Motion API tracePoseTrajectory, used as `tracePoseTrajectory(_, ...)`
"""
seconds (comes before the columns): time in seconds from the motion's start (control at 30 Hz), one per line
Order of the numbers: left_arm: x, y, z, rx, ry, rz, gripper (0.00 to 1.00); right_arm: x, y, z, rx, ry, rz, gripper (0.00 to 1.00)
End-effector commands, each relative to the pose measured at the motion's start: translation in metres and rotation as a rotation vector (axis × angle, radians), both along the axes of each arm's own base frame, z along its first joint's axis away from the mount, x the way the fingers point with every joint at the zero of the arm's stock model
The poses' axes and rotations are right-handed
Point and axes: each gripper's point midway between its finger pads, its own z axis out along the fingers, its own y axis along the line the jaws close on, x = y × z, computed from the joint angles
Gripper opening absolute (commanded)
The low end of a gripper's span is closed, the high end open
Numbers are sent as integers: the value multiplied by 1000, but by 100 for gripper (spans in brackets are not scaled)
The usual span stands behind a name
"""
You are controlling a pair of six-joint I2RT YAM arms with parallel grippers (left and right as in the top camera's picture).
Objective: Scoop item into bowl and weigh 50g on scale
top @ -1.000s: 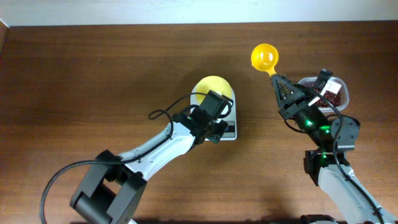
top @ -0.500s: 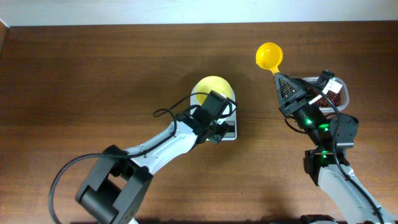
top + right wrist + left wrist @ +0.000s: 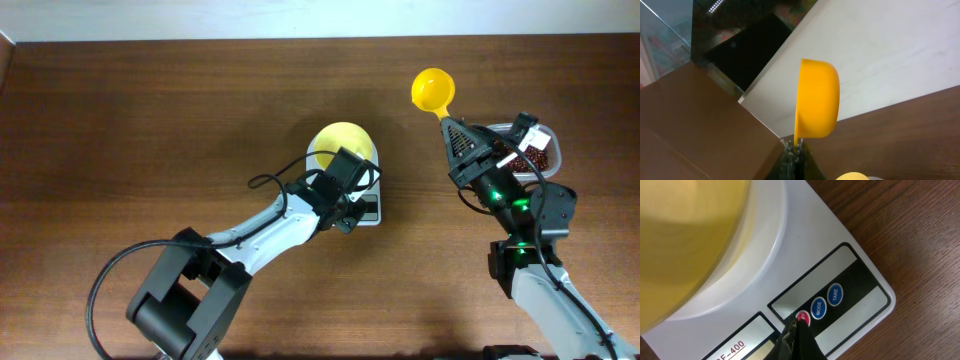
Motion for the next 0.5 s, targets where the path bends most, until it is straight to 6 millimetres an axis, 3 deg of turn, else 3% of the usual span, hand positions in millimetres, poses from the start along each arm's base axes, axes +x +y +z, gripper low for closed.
tracePoseTrajectory(0.0, 2, -6, -2, -3, -1, -32, 0, 4, -4, 8, -9, -26, -20, 4)
tracePoseTrajectory(0.47, 3, -7, -3, -2, -6, -38, 0, 5, -4, 0, -9, 8, -19, 4)
